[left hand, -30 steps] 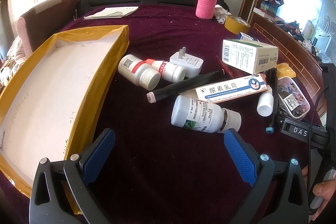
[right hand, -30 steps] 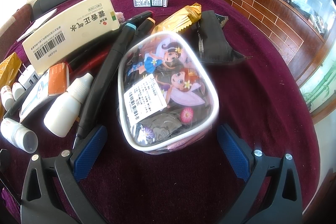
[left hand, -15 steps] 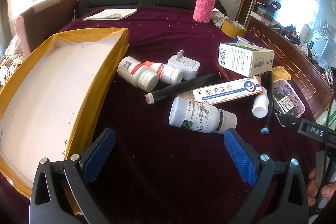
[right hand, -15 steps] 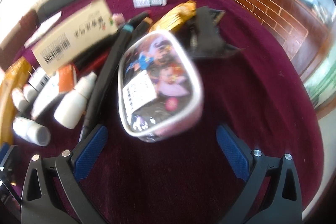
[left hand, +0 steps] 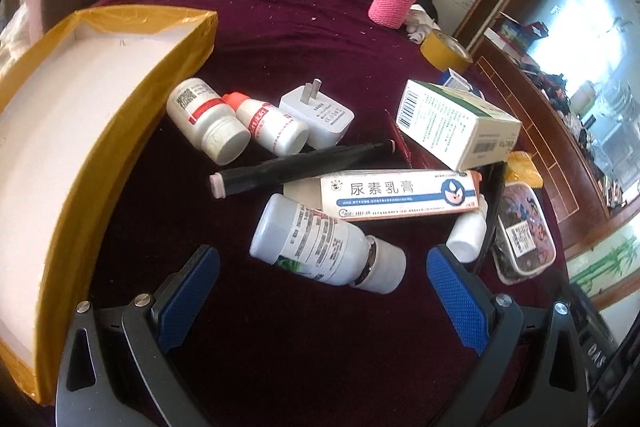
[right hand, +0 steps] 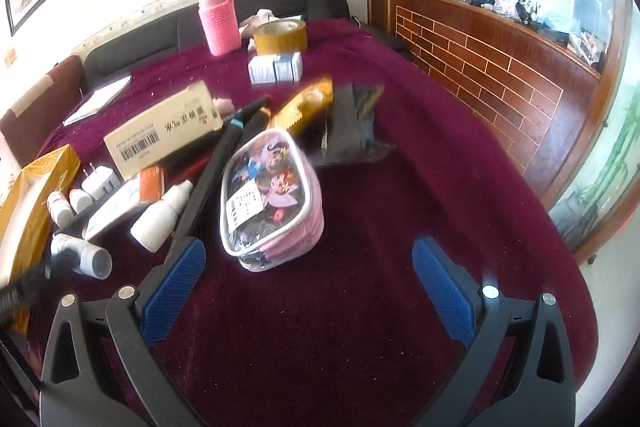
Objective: Organize objects
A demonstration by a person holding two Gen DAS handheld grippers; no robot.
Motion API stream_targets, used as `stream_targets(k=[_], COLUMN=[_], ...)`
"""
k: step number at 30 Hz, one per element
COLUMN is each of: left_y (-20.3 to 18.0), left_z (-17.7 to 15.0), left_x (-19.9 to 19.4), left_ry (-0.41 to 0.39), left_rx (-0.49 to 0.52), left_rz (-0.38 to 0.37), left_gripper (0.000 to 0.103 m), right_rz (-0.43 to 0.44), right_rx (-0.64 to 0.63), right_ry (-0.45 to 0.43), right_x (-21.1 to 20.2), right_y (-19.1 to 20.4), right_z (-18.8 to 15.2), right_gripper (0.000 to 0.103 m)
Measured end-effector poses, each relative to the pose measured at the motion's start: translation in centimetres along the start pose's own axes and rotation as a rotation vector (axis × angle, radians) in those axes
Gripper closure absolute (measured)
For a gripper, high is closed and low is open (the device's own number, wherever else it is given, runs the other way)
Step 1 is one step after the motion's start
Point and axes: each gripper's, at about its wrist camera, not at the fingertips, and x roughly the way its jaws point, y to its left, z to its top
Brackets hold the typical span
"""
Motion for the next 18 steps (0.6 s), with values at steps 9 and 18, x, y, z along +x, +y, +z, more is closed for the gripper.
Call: stream_targets(k=[9,18], left_y=[-2.2,-1.9], left_z=[-0.6,-1.7], left_x=[0.4,-0.1], left_ry=[0.004,-0.015], left_rx=[0.122,0.147], left_rz=[0.041,-0.002], left_gripper=[0.047,0.033], right_rz=[0.004,0.054], right_rx=[-0.021,-0.016], right_ry=[0.0,0.03], right_x=[-0.1,1.0], right_y=[0.0,0.4], right_z=[0.2,-0.4], right_gripper=[0.0,0.0])
